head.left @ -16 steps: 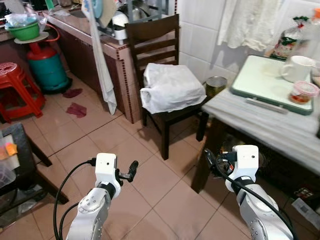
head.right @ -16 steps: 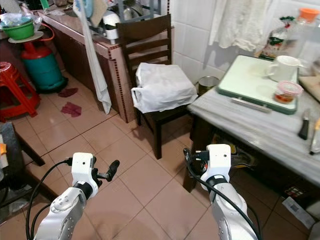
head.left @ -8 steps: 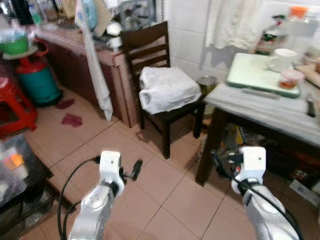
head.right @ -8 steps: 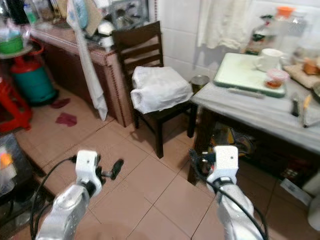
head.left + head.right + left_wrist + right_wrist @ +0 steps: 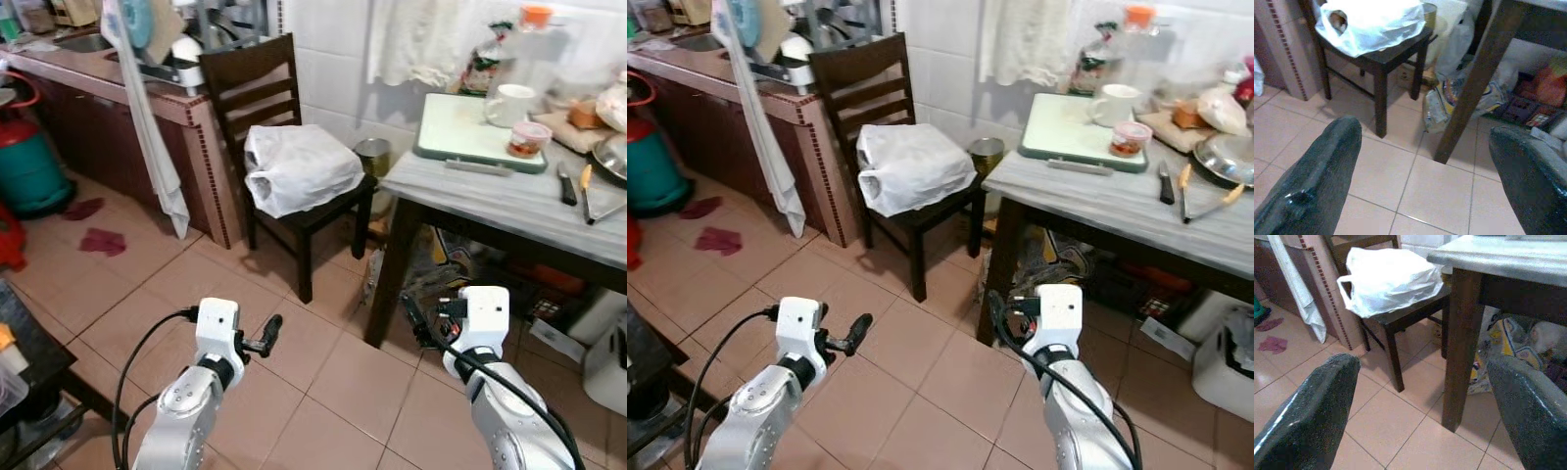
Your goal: Setting the table
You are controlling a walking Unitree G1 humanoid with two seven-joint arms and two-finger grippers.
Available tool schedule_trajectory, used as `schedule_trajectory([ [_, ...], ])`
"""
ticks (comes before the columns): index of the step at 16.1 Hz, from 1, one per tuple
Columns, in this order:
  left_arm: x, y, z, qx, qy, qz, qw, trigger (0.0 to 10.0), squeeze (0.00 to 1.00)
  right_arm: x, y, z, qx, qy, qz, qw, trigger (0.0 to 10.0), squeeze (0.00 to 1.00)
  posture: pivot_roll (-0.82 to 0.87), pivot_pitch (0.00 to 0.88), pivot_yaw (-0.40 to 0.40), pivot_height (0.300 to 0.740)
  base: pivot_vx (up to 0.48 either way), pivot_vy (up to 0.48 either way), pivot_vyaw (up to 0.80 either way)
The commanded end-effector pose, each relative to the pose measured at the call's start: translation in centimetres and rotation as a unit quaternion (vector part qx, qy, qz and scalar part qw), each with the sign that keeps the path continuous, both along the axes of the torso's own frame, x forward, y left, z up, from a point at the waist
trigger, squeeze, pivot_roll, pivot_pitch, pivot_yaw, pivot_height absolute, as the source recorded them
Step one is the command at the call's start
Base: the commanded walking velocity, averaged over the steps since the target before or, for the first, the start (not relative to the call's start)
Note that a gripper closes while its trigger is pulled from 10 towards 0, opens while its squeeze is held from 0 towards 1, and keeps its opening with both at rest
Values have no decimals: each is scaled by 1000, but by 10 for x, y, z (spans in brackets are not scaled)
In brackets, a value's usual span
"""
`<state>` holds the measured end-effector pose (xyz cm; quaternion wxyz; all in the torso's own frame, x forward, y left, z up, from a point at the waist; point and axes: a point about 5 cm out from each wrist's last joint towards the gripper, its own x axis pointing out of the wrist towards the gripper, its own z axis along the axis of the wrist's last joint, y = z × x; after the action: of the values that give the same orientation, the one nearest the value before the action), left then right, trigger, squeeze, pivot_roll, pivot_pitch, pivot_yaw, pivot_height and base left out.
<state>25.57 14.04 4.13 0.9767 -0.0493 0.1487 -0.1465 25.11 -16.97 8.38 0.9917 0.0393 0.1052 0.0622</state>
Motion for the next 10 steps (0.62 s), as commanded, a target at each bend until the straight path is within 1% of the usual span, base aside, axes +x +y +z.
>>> schedule_trajectory([
  [1, 1, 3, 3, 2, -4, -1, 1000, 10000, 0, 3, 3, 3, 2, -5, 2, 1000, 10000, 0, -49, 0, 28, 740, 0, 0, -750],
  [5, 0, 0, 3, -1, -2, -12, 1000, 10000, 0, 4, 3, 3, 1, -5, 1, 1000, 10000, 0, -48, 0, 28, 740, 0, 0, -767],
  [10, -3, 1, 1, 1, 3, -15, 1000, 10000, 0, 4, 3, 2, 3, -3, 3, 1000, 10000, 0, -48, 0, 32, 740, 0, -303, -654],
])
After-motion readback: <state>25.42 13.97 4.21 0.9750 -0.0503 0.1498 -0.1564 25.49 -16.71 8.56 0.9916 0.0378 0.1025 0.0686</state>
